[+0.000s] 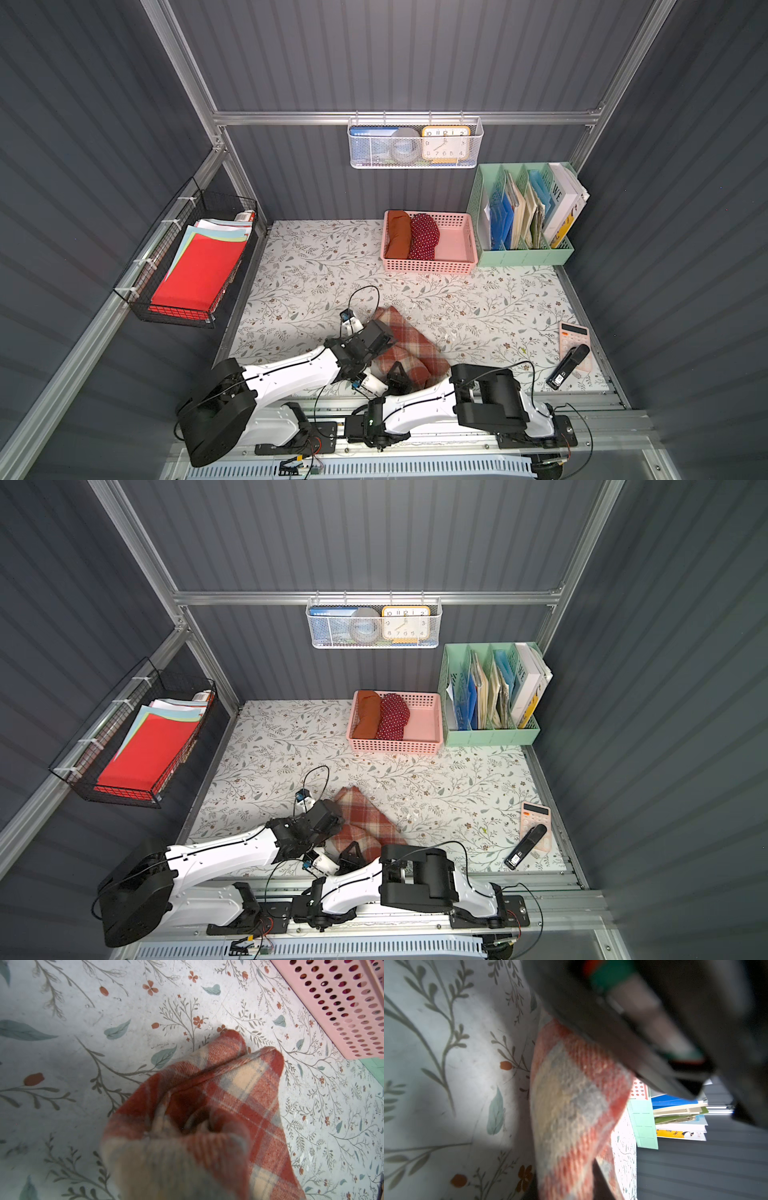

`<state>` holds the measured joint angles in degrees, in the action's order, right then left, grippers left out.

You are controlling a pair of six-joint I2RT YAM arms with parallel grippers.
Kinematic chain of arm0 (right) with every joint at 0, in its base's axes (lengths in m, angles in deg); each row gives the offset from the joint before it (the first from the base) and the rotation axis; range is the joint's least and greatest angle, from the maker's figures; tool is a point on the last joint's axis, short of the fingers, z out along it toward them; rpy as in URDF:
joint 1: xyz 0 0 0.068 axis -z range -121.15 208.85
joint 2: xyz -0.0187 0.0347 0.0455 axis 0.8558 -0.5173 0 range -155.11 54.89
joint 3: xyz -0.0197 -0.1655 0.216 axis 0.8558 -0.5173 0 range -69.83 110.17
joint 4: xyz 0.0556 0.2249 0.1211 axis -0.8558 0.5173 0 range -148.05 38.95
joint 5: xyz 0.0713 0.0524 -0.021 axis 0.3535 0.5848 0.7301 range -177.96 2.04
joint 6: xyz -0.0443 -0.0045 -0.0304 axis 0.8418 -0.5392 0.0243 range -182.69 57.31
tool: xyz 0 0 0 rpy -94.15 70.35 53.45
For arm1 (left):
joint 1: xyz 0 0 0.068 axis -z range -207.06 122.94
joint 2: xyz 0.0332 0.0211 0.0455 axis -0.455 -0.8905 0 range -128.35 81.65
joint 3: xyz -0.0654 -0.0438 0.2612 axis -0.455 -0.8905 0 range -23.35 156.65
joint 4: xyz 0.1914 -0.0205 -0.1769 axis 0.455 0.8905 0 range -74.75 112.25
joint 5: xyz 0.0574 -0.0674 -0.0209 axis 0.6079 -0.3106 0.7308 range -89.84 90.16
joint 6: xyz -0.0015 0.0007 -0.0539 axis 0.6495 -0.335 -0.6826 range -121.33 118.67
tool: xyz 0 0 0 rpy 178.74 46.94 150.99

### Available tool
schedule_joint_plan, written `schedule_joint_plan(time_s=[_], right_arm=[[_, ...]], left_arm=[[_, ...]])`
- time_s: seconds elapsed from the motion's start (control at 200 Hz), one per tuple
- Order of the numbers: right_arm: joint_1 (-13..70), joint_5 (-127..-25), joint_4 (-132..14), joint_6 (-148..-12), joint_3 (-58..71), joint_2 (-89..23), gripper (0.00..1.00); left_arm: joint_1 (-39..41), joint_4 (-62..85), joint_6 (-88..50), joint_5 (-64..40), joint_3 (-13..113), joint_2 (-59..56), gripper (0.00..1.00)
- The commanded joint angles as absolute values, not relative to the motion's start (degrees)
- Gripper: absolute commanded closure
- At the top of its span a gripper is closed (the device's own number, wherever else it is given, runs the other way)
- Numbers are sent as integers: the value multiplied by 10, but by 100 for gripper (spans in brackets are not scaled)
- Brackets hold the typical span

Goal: Roll up the skirts
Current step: Roll the skirt at the center of the board.

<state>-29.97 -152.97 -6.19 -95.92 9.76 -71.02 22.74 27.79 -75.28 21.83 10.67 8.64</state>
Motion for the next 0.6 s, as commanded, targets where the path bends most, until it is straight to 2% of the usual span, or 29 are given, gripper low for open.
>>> schedule_joint_plan(time_s=[0.0,0.055,0.135,0.205,0.325,0.595], right_arm=[[-223,-1431,-24,-965,66,-737,91],[-221,-1408,-53,-949,51,-725,96],[-220,-1359,-109,-920,14,-690,99],[-216,-1295,-170,-896,-23,-650,100],[-204,-1174,-254,-877,-85,-572,100],[-132,-915,-405,-856,-199,-443,100]], left_arm=[[239,388,-775,194,94,139,99],[239,398,-775,207,93,160,82],[238,419,-778,237,92,198,45],[234,445,-781,267,97,229,29],[214,490,-777,306,111,266,17],[195,509,-760,321,130,280,16]])
